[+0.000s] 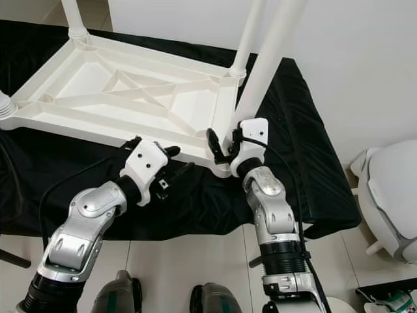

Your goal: Building children table

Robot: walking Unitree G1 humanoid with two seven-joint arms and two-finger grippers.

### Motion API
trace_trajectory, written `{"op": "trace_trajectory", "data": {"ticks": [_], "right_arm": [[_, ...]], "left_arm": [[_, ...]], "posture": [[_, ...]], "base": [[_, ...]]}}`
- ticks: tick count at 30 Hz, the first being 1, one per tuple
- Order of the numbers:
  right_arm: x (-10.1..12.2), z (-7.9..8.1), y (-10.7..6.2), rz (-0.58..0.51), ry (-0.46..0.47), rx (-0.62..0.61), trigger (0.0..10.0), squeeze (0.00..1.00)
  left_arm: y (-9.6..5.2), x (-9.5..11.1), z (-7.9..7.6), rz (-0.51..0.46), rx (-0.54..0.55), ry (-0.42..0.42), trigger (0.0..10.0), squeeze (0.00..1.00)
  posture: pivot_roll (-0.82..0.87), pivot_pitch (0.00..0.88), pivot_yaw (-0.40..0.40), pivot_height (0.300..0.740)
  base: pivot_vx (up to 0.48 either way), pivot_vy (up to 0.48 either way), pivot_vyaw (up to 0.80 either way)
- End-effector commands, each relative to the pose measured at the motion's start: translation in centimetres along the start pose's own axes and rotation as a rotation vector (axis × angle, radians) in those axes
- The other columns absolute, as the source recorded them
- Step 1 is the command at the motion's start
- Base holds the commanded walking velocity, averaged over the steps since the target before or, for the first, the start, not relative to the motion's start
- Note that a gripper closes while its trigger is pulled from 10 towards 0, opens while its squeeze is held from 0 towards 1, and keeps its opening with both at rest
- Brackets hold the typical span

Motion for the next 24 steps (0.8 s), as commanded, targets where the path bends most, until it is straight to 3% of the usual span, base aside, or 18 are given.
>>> {"op": "trace_trajectory", "data": {"ticks": [1, 4, 5, 6, 17, 24], "right_arm": [[0.2, -0.2, -0.1, 0.024, -0.005, 0.095, 10.0, 1.0], [0.2, -0.2, -0.1, 0.024, -0.005, 0.095, 10.0, 1.0], [0.2, -0.3, -0.2, 0.043, -0.019, 0.147, 10.0, 1.0], [0.0, -0.5, -0.3, 0.061, -0.023, 0.18, 10.0, 0.0], [-1.7, -0.9, -0.3, 0.15, -0.052, 0.307, 10.0, 0.0], [-2.6, -1.6, 0.8, 0.19, -0.048, 0.333, 10.0, 0.0]], "left_arm": [[0.2, -0.2, 1.2, 0.021, 0.116, 0.016, 10.0, 0.0], [0.2, -0.2, 1.2, 0.021, 0.116, 0.016, 10.0, 0.0], [0.2, -0.1, 1.2, 0.018, 0.116, 0.018, 10.0, 0.0], [0.3, -0.1, 1.4, 0.016, 0.118, 0.02, 10.0, 0.0], [0.4, 0.3, 1.4, 0.004, 0.116, 0.018, 10.0, 0.0], [0.2, 0.5, -0.3, -0.011, 0.018, -0.041, 10.0, 0.0]], "posture": [[-0.03, 0.0, -0.122, 0.74], [-0.03, 0.0, -0.122, 0.74], [-0.02, 0.0, -0.118, 0.74], [-0.02, 0.0, -0.117, 0.74], [-0.02, 0.008, -0.105, 0.74], [-0.01, 0.016, -0.103, 0.74]], "base": [[0.0, 0.0, 0.0], [0.0, 0.0, 0.0], [0.0, 0.0, 0.0], [0.0, 0.0, 0.0], [0.0, 0.0, 0.0], [0.0, 0.0, 0.0]]}}
Point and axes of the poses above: a point about 5 cm out from each wrist's last joint towards the gripper, its own y axis pointing out of the wrist towards the gripper, its own x axis along the axis of the wrist's last joint, z = x × y, the point moved 6 cm from there along y, pointing out of the wrist towards the gripper, and after that the axes turned 11 degrees about y, right-handed, at the moved point
